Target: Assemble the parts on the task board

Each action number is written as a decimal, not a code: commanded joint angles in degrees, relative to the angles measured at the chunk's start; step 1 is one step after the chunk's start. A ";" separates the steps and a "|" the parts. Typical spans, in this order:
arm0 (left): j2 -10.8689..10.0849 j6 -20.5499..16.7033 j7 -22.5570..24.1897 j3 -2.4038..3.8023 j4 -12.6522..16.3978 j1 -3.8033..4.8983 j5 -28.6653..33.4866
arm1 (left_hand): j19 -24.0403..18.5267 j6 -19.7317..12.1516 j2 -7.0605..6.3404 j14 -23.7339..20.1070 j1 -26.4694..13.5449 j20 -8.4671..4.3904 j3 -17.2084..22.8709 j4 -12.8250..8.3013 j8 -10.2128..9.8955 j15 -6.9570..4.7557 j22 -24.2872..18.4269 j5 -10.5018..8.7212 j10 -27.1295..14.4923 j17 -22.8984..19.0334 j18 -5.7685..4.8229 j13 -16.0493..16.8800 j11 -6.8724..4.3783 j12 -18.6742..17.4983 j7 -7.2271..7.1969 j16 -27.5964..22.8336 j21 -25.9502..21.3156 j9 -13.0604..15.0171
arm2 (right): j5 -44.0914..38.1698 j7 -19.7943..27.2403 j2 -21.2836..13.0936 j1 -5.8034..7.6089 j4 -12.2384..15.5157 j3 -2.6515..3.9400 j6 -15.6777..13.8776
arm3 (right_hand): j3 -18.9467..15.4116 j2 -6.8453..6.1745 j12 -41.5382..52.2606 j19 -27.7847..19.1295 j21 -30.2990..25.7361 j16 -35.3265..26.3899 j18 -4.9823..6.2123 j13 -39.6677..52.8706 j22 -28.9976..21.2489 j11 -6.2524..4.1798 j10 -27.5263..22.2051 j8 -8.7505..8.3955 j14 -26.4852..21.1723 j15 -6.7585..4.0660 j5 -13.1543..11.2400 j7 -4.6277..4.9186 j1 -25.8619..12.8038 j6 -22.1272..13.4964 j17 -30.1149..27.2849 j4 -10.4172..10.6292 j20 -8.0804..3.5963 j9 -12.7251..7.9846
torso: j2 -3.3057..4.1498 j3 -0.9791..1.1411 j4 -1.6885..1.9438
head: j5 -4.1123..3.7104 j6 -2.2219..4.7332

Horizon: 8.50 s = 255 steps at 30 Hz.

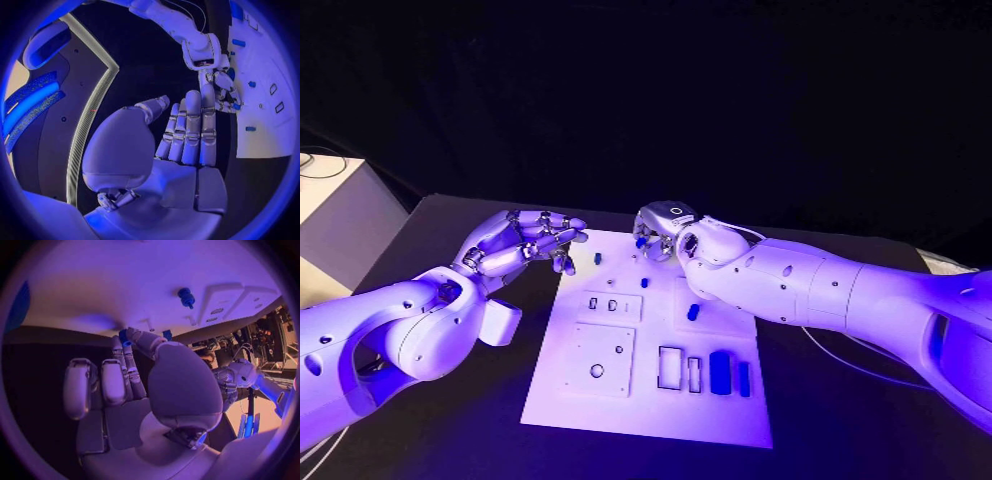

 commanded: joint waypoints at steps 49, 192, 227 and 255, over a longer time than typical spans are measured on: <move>0.46 1.83 0.04 0.03 -2.14 0.21 -0.25 | -0.68 -0.53 -0.01 -0.72 0.15 -0.02 0.44 -0.14 -0.32 0.01 0.31 -0.32 -0.48 0.13 0.23 0.09 0.06 -0.28 0.21 0.45 0.68 0.19 | 14.25 3.58 -21.82 1.96 14.88 1.66 9.99 | -34.30 -1.39 76.20 2.13 1.56 10.15 -1.09 68.66 5.06 -0.22 6.68 -3.06 3.52 1.07 6.56 1.95 13.01 -14.31 16.63 20.60 1.13 3.01 | 0.15 0.23 -1.18 | -0.65 0.46; 0.77 2.89 -1.34 0.03 -2.54 0.22 -1.94 | -1.96 -0.77 -0.20 -1.40 1.67 -0.05 0.90 -1.82 -0.49 0.01 1.87 -0.36 -0.78 -0.08 0.26 0.14 0.20 -0.23 0.40 1.21 2.92 0.65 | 0.08 -1.06 -4.49 -1.97 10.37 0.44 -0.83 | -21.80 -3.46 80.02 4.73 8.92 13.44 -3.06 75.49 15.42 -0.14 10.80 -0.25 5.08 1.53 7.02 1.74 -3.23 -12.34 26.24 20.59 1.89 0.90 | 0.34 0.27 -1.32 | 0.58 -0.63; 0.45 2.49 -0.94 0.02 -2.61 0.21 -2.06 | -2.20 -0.82 -0.14 -1.49 1.69 -0.03 0.96 -1.88 -0.54 0.03 2.04 -0.34 -0.84 -0.14 0.27 0.14 0.20 -0.23 0.40 1.27 3.16 0.70 | 1.09 -2.42 -10.91 -2.07 17.70 0.43 -4.08 | -23.62 1.05 80.98 5.42 10.04 14.13 -3.42 76.72 16.84 -0.43 11.99 -0.09 5.63 1.34 12.80 1.38 -7.91 -10.88 28.57 21.06 1.77 0.69 | 0.29 0.31 -1.34 | 0.75 -0.86; 0.88 2.90 -0.86 0.00 -3.35 0.17 -2.05 | -2.42 -0.83 -0.16 -1.56 1.70 0.00 0.97 -1.97 -0.56 0.04 2.23 -0.36 -0.84 -0.19 0.28 0.14 0.22 -0.21 0.42 1.33 3.42 0.75 | 24.91 16.85 -32.61 -0.65 22.19 1.38 0.15 | -19.41 -4.51 79.02 4.31 8.13 14.23 -2.87 74.72 14.93 0.03 9.83 -1.30 5.73 1.68 4.63 2.01 6.71 -11.90 29.07 12.68 2.01 -0.10 | 0.68 1.36 -3.33 | -0.45 0.59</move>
